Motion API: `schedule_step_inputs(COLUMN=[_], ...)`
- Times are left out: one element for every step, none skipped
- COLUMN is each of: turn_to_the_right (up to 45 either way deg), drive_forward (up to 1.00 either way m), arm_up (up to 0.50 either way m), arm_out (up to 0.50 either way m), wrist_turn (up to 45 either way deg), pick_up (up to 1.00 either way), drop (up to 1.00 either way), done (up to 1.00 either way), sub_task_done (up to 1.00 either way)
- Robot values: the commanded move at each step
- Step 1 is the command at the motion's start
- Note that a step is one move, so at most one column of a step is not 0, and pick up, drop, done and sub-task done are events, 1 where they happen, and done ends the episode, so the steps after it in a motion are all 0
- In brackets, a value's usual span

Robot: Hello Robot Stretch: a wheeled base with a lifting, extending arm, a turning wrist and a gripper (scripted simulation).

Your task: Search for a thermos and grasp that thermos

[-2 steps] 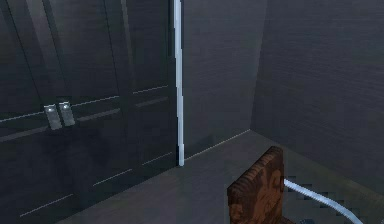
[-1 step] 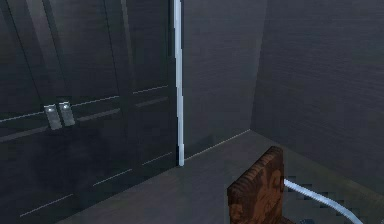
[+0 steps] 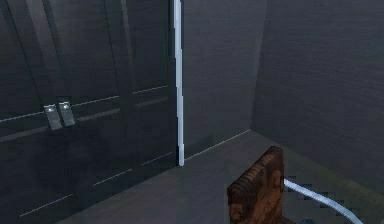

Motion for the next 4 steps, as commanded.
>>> schedule_step_inputs(turn_to_the_right=[0.0, 0.0, 0.0, 0.0], drive_forward=[0.0, 0.0, 0.0, 0.0], arm_up=[0.0, 0.0, 0.0, 0.0], arm_out=[0.0, 0.0, 0.0, 0.0], wrist_turn=[45.0, 45.0, 45.0, 18.0], pick_up=[0.0, 0.0, 0.0, 0.0], drop=[0.0, 0.0, 0.0, 0.0], done=[0.0, 0.0, 0.0, 0.0], sub_task_done=[0.0, 0.0, 0.0, 0.0])
